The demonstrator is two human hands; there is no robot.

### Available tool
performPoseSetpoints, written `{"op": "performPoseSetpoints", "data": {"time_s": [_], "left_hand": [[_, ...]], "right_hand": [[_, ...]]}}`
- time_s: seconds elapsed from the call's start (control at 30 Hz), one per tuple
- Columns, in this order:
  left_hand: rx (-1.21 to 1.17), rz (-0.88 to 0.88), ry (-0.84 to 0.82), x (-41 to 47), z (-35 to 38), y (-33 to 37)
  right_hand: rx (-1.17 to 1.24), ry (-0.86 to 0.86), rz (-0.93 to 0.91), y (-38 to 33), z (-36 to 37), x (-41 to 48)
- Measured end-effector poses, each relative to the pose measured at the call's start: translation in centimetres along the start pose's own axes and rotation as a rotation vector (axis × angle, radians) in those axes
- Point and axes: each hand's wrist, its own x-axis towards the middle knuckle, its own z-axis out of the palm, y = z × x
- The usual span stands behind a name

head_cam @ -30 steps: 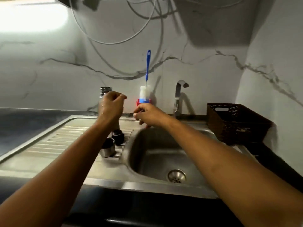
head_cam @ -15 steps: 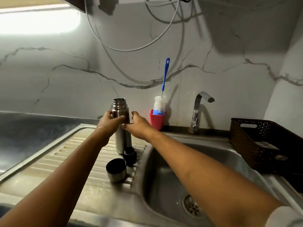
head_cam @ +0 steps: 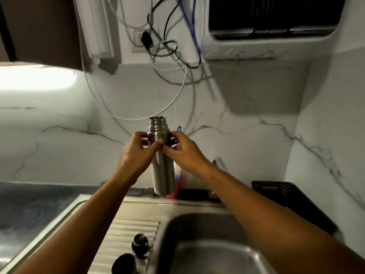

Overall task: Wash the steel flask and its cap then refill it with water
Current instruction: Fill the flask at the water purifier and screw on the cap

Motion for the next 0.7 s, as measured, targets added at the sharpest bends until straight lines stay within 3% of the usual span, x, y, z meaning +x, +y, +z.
{"op": "performPoseSetpoints", "data": {"time_s": [0.37, 0.6, 0.7], "left_hand": [[0.008, 0.380, -0.184, 2.1, 4.3, 21.4], [0.141, 0.640, -0.235, 4.7, 6.5, 29.9], [0.065, 0.742, -0.199, 6.6, 7.1, 33.8]], "right_hand": [[-0.179, 0.179, -0.105, -12.1, -19.4, -1.4], [-0.193, 0.369, -0.119, -15.0, -25.9, -0.8], [-0.190, 0.433, -0.121, -16.0, -28.0, 0.2]]}}
